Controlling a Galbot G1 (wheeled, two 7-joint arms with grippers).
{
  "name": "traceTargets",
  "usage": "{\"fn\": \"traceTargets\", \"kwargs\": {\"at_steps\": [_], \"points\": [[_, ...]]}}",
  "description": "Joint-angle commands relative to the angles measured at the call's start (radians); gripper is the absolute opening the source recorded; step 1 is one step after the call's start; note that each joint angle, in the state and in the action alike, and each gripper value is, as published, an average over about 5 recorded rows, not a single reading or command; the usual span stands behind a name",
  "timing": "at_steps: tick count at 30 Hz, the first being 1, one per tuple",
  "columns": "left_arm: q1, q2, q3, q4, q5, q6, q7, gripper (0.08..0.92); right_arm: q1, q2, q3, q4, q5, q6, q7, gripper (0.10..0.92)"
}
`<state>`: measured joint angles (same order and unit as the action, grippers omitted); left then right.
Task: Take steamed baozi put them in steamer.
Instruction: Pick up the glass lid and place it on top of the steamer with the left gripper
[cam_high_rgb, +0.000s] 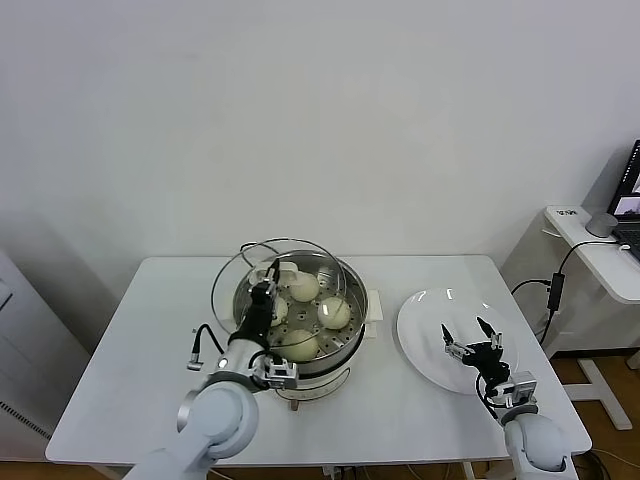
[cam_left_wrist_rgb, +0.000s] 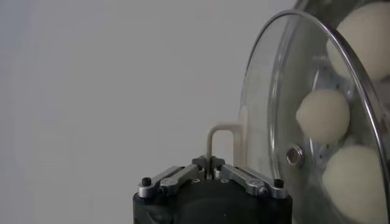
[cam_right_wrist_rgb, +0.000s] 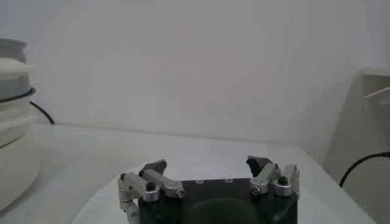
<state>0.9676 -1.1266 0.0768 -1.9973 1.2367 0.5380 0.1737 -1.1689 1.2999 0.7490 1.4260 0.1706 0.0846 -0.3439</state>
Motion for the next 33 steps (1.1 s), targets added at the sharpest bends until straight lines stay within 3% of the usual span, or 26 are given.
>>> {"fn": "traceTargets", "kwargs": {"at_steps": [1, 33], "points": [[-0.020, -0.024, 0.041, 0.036, 0.014, -0.007, -0.007, 0.103, 0.001, 0.000, 0.000, -0.005, -0.001, 0.002, -0.002, 0.823], [-0.024, -0.062, 0.064, 0.110, 0.043, -0.048, -0.037, 0.103, -0.004, 0.008, 0.012, -0.014, -0.002, 0.006, -0.009, 0.823]]}}
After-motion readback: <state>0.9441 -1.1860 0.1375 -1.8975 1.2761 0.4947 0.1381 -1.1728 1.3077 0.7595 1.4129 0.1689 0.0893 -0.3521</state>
